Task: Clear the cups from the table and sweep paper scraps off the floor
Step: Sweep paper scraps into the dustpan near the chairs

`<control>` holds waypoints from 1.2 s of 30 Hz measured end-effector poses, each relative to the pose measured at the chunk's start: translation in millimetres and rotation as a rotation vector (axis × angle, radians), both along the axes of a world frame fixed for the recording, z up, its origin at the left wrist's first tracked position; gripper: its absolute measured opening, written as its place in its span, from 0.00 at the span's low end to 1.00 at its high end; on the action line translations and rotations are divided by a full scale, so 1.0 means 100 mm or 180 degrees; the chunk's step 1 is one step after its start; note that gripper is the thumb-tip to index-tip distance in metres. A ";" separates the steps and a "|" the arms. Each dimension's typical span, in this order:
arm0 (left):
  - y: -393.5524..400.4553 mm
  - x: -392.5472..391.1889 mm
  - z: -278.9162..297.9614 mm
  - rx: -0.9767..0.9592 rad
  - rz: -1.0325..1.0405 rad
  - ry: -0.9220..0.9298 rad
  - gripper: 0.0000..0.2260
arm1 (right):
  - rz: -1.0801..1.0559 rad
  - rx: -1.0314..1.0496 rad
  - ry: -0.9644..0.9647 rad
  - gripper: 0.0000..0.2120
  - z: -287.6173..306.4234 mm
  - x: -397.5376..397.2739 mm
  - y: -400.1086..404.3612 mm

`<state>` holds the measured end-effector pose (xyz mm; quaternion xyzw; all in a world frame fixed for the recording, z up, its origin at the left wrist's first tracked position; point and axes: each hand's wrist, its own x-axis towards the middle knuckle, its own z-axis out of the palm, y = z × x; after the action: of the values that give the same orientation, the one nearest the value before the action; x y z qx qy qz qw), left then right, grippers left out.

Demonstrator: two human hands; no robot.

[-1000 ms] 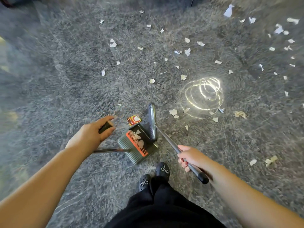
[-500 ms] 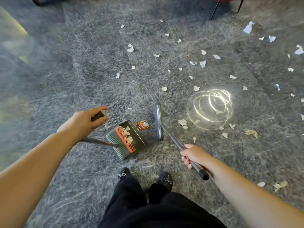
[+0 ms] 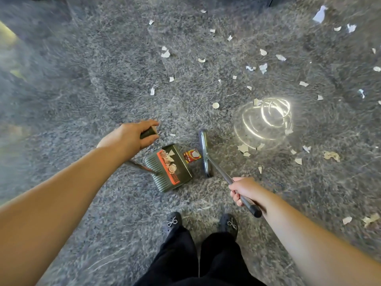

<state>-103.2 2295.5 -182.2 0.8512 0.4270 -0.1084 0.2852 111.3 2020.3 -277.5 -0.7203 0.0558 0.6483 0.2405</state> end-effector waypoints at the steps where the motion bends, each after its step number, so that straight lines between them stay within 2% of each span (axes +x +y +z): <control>1: 0.05 -0.04 -0.02 -0.0011 0.0004 0.0002 0.20 | 0.0001 0.0003 0.0024 0.22 -0.01 -0.06 0.07; 9: 0.26 -0.22 -0.08 -0.0138 0.0082 -0.0062 0.17 | 0.0450 0.0044 0.0000 0.29 0.03 -0.51 0.43; 15: 0.39 -0.39 -0.05 -0.0317 0.0004 -0.0287 0.16 | 0.0327 0.0079 -0.0053 0.25 0.12 -0.62 0.29; 18: 0.50 -0.50 -0.02 -0.0330 0.0048 -0.0391 0.13 | 0.0231 0.0070 -0.0172 0.29 0.16 -0.66 0.22; 28: 0.51 -0.43 -0.04 -0.0109 -0.0070 -0.0035 0.20 | 0.0117 0.0029 -0.0346 0.22 0.08 -0.33 0.44; 36: 0.55 -0.58 -0.01 -0.0131 -0.0036 0.0258 0.21 | 0.0162 0.0089 0.0039 0.25 -0.13 -0.37 0.78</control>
<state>-160.8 2350.2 -183.3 0.8425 0.4310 -0.1531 0.2845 73.8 2098.2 -290.7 -0.7140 0.0299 0.6594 0.2336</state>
